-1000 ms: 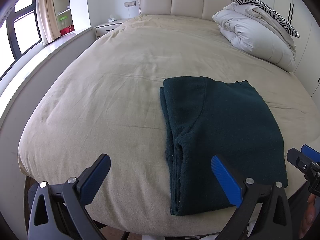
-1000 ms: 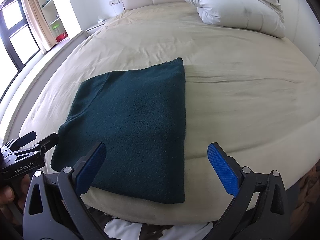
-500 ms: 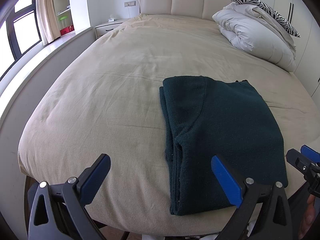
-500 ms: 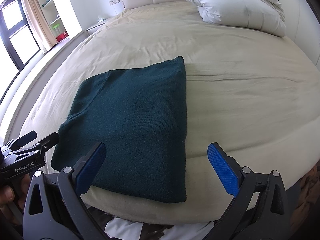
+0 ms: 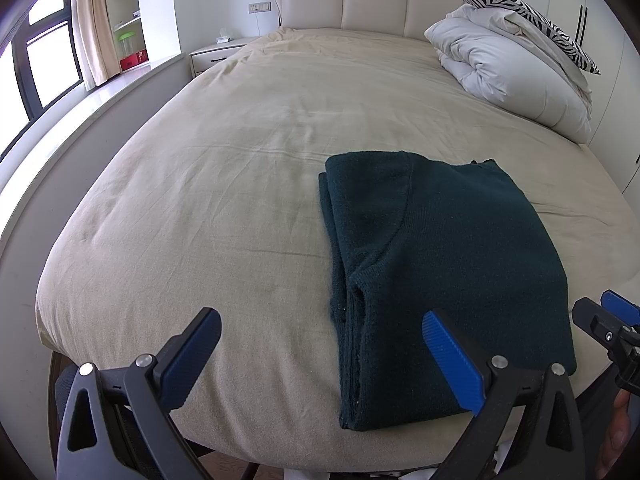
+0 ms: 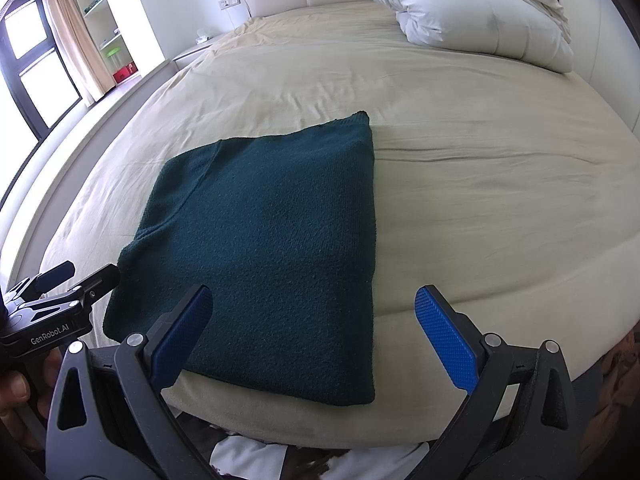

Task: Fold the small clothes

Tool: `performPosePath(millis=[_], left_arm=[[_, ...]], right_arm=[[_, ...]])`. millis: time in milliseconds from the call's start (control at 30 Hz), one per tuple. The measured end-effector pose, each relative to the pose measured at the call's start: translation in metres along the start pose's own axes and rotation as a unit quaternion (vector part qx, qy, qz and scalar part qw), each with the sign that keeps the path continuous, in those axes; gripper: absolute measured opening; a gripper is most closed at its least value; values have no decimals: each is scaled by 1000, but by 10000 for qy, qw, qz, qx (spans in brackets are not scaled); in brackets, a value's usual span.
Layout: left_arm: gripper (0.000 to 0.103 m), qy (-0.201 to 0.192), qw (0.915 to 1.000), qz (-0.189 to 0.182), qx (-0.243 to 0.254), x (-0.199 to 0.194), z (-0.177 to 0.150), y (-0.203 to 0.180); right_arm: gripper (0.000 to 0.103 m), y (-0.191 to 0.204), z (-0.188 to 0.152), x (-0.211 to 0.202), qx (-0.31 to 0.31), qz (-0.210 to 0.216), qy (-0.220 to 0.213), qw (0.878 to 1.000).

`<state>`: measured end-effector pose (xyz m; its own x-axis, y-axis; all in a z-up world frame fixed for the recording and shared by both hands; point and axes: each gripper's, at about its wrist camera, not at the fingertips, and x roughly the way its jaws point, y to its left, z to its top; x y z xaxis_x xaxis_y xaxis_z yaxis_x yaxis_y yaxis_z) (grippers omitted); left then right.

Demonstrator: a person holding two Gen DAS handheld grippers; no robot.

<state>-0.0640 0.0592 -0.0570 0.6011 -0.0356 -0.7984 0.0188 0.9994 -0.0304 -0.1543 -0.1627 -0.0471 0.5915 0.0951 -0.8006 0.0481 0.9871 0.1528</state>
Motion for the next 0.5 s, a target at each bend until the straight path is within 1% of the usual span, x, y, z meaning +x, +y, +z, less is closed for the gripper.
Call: performPosePath(millis=[500], left_arm=[[103,3,10000,0,1,0,1,0]], right_arm=[[103,0,0,1,-1,11,4,10000]])
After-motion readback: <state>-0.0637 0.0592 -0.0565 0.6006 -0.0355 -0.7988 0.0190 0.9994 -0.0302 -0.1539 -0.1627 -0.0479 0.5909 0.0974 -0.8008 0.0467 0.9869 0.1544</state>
